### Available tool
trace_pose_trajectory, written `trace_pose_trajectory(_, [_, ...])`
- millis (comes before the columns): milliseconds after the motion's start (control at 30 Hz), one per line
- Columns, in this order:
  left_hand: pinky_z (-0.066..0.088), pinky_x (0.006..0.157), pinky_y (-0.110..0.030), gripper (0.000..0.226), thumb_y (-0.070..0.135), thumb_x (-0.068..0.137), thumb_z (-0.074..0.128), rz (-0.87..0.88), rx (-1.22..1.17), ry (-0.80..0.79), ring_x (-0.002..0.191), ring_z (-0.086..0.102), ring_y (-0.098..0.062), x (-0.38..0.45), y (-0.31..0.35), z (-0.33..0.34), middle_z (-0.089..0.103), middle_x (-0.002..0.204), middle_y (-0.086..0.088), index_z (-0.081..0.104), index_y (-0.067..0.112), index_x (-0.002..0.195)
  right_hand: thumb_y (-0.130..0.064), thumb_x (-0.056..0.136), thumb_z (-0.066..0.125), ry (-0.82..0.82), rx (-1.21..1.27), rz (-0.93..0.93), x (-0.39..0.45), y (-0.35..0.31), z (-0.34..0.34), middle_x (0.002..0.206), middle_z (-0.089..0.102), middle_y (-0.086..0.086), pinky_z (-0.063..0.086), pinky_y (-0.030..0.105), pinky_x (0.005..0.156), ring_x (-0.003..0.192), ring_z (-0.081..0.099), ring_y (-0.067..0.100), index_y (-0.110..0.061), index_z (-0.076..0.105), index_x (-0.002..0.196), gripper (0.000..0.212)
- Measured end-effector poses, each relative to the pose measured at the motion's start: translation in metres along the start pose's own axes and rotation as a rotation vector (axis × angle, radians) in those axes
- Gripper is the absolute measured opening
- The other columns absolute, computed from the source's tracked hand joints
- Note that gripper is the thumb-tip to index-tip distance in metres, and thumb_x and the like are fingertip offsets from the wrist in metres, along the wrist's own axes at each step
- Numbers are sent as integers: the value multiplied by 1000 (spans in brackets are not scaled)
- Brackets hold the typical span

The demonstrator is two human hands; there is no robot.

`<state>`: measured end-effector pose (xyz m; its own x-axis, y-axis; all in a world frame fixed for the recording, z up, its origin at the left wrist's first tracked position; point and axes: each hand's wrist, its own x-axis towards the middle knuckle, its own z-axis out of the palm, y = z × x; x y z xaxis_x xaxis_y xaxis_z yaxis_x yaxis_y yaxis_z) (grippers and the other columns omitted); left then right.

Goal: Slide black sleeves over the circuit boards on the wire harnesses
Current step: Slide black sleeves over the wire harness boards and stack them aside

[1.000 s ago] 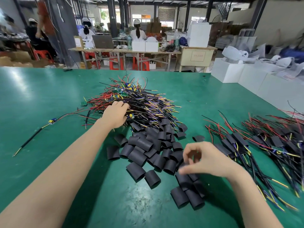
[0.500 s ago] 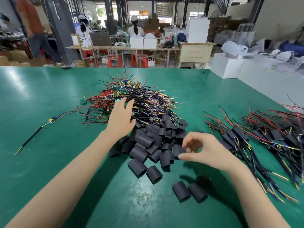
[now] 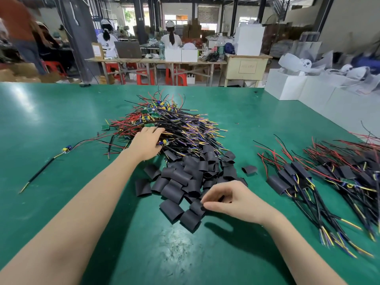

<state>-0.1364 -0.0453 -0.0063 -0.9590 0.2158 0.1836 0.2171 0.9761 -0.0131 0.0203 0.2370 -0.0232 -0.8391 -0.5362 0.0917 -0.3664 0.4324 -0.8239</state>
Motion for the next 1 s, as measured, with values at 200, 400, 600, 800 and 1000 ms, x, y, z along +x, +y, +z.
trace_pose_trajectory(200, [46,92,-44,39,10,89,59,-43,-86,138,125,38,-38,1,3,-3,38,137,-21,48,6,127,-11,83,72,527,-77,-13,4,6,-10,67,68,-14,43,11,61,59,56,-4,-18,72,75,11])
trace_pose_trajectory(400, [38,104,-47,53,5,86,58,-127,-81,319,132,34,-39,3,0,-9,33,147,-23,41,-2,136,-14,82,70,657,-386,63,3,15,-14,74,65,-15,49,27,68,69,60,7,-23,71,79,9])
trace_pose_trajectory(600, [34,109,-48,56,9,92,55,-75,-9,123,140,24,-34,11,-13,-10,32,151,-18,36,4,144,-18,83,68,634,-480,52,1,14,-14,75,65,-10,50,34,68,73,58,13,-23,70,80,6])
trace_pose_trajectory(800, [40,87,-42,22,12,89,62,-29,135,214,116,43,-34,11,-11,-15,52,123,-15,63,9,111,-20,84,66,615,-504,73,1,12,-13,77,66,-8,49,34,71,77,57,14,-23,69,82,5])
trace_pose_trajectory(1000, [37,82,-40,13,13,90,63,-125,-191,643,105,54,-34,-9,-7,-16,68,107,-13,72,6,98,-24,86,64,572,-541,113,1,12,-13,78,63,-8,46,31,72,82,54,13,-23,69,82,6])
